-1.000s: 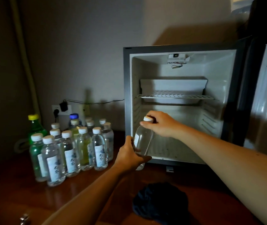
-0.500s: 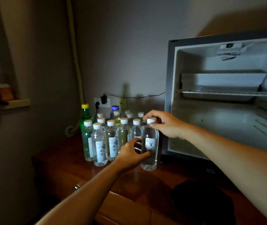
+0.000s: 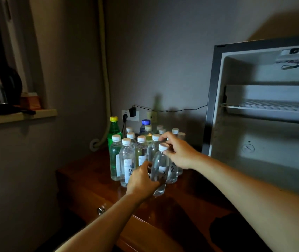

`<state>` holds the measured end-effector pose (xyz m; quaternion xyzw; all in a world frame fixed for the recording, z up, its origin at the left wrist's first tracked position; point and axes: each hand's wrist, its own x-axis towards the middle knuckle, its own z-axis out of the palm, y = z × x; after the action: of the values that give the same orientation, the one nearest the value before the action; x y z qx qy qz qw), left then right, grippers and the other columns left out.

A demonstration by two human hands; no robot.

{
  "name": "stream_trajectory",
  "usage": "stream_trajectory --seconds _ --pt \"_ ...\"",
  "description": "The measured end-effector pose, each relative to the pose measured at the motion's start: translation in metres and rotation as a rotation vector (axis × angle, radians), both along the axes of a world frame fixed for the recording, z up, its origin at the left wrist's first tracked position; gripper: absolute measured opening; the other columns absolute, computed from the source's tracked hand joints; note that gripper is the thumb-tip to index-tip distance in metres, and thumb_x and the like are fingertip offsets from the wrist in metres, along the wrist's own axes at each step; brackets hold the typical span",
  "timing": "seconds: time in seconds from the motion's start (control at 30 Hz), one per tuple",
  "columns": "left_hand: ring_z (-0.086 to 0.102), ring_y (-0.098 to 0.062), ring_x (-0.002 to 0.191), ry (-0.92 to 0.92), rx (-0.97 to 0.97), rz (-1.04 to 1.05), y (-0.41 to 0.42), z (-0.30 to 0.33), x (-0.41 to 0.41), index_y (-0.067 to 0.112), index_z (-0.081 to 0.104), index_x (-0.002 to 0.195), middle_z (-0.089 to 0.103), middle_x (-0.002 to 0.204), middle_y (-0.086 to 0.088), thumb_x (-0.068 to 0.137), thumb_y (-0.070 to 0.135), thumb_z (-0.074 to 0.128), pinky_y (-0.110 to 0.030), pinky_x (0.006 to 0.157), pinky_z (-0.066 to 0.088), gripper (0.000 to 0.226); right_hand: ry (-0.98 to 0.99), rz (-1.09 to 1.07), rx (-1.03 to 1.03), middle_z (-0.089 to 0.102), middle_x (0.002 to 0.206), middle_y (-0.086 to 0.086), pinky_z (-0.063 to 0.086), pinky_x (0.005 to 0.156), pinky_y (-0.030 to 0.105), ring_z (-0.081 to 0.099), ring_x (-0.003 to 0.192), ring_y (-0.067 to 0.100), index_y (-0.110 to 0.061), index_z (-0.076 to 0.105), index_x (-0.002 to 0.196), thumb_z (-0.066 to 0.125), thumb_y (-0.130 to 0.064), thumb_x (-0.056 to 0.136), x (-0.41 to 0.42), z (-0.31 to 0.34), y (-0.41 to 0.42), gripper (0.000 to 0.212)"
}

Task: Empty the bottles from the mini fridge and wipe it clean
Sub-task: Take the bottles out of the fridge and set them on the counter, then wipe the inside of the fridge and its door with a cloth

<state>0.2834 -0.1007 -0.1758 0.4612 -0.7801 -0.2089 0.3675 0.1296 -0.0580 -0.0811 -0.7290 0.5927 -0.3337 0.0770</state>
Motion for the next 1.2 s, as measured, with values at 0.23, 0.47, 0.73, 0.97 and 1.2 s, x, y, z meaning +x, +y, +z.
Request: stream_trajectory --seconds 0.23,0.47,0.73,0.97,1.2 --pt "0.063 -0.016 0.083 -0.028 -0.022 0.120 -0.009 -0.007 -0.007 0.021 0.047 0.108 0.063 0.097 0.003 0.072 0.041 0.080 -0.036 0.071 0.057 0.053 0.156 -0.004 -0.115 0.048 0.110 -0.004 0.044 0.069 0.019 0.052 0.081 0.010 -0.023 0.049 0.123 0.050 0.000 0.093 0.005 -0.014 -0.011 0.037" --pt "0.063 -0.024 0.095 -0.425 -0.050 0.265 -0.001 0.007 -0.017 0.011 0.049 0.113 0.065 0.104 -0.005 0.088 0.052 0.061 -0.031 0.065 0.048 0.050 0.373 -0.001 0.021 0.021 0.153 -0.005 0.043 0.048 0.021 0.047 0.059 0.005 -0.054 0.009 0.148 0.047 0.001 0.094 -0.011 -0.018 0.011 0.085" --pt "0.064 -0.021 0.085 -0.536 -0.139 0.010 0.032 0.000 -0.036 0.018 0.062 0.096 0.066 0.092 -0.002 0.094 0.055 0.042 -0.033 0.072 0.051 0.042 0.301 -0.122 0.195 0.037 0.137 -0.006 0.044 0.085 0.029 0.055 0.109 0.016 -0.031 0.046 0.140 0.058 -0.026 0.094 -0.050 -0.024 0.047 0.048" --pt "0.063 -0.017 0.097 -0.400 -0.105 -0.512 0.070 -0.013 -0.078 0.019 0.061 0.116 0.065 0.109 -0.002 0.085 0.046 0.064 -0.039 0.084 0.053 0.041 0.372 -0.165 0.578 0.063 0.097 -0.005 0.049 0.081 0.032 0.060 0.092 0.018 -0.025 0.067 0.104 0.063 -0.028 0.088 -0.087 -0.038 0.107 0.017" --pt "0.058 -0.010 0.100 -0.382 -0.057 -0.717 0.116 -0.018 -0.108 0.025 0.057 0.121 0.059 0.111 0.007 0.076 0.052 0.072 -0.030 0.085 0.051 0.055 0.329 -0.252 0.723 0.050 0.129 -0.008 0.045 0.095 0.033 0.051 0.119 0.017 -0.028 0.050 0.133 0.073 -0.045 0.079 -0.127 -0.054 0.162 0.062"
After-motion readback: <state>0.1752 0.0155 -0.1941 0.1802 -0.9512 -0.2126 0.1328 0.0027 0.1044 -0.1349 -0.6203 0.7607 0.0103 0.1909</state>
